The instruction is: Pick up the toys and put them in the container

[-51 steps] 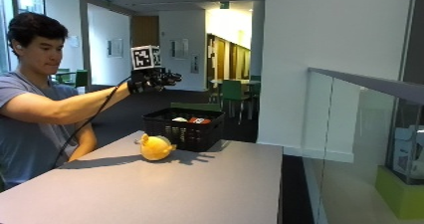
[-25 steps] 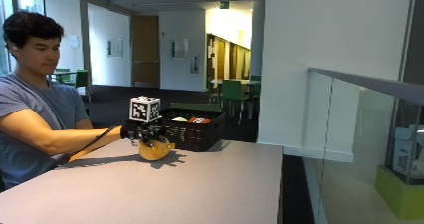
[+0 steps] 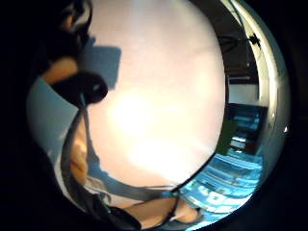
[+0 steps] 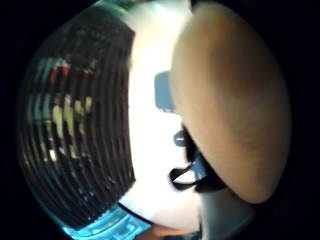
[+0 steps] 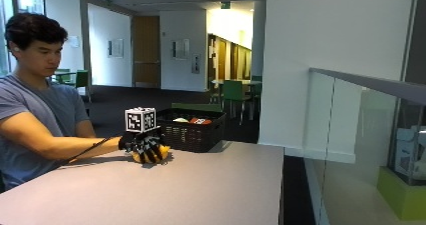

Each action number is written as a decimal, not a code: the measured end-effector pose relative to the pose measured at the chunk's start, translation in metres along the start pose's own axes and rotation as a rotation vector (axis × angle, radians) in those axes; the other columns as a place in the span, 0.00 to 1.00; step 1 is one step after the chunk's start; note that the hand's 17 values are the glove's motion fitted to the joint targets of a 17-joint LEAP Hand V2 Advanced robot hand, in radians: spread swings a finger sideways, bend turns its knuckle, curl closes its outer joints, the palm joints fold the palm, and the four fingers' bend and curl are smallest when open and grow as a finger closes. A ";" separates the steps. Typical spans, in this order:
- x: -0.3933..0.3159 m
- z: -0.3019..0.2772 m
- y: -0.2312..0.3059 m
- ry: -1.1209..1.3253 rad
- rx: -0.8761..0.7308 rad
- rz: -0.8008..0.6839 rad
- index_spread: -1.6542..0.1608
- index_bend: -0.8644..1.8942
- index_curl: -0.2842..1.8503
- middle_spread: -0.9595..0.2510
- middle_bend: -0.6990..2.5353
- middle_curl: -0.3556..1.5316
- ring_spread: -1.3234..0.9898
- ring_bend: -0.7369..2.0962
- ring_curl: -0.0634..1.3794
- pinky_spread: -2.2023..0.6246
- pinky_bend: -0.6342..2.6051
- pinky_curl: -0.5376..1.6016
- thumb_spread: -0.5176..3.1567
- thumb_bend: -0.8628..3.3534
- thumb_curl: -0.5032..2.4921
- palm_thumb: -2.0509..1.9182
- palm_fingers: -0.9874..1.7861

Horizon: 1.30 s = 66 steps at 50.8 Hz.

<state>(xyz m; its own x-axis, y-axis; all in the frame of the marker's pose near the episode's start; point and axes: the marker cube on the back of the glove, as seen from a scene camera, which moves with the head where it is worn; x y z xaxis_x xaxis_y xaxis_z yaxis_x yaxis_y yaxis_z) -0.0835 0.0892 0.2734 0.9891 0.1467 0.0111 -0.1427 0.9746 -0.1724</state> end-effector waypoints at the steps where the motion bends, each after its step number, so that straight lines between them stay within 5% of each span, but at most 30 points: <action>1: 0.000 -0.001 0.000 0.003 0.011 0.001 0.73 0.35 0.17 0.83 0.29 0.31 0.53 0.59 0.37 0.72 0.60 0.41 0.48 0.23 0.26 0.56 0.51; 15: 0.029 -0.029 -0.024 -0.090 -0.023 -0.016 0.72 0.37 0.18 0.61 0.37 0.37 0.42 0.66 0.42 0.64 0.57 0.41 0.50 0.27 0.31 0.66 0.68; 27: 0.051 -0.172 -0.062 -0.112 0.136 0.030 0.71 0.37 0.17 0.50 0.38 0.41 0.39 0.67 0.43 0.63 0.55 0.42 0.45 0.27 0.35 0.68 0.69; 45: -0.041 -0.291 -0.068 -0.112 0.261 -0.053 0.71 0.37 0.16 0.42 0.37 0.45 0.38 0.66 0.41 0.62 0.54 0.43 0.42 0.25 0.39 0.69 0.70; 54: -0.118 -0.315 -0.053 -0.131 0.295 -0.148 0.70 0.36 0.15 0.41 0.36 0.46 0.38 0.66 0.41 0.62 0.54 0.44 0.41 0.25 0.41 0.69 0.69; 59: -0.157 -0.318 -0.035 -0.157 0.310 -0.349 0.70 0.36 0.15 0.40 0.36 0.47 0.38 0.66 0.41 0.62 0.54 0.44 0.41 0.25 0.42 0.69 0.69; 66: -0.175 -0.308 -0.042 -0.174 0.277 -0.297 0.70 0.36 0.14 0.39 0.35 0.49 0.38 0.65 0.41 0.62 0.54 0.44 0.41 0.24 0.42 0.69 0.69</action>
<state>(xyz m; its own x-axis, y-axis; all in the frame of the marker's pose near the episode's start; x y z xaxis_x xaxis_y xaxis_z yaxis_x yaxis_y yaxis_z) -0.2393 -0.0294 -0.0248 0.9712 -0.1433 0.1903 0.1189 0.9838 0.1339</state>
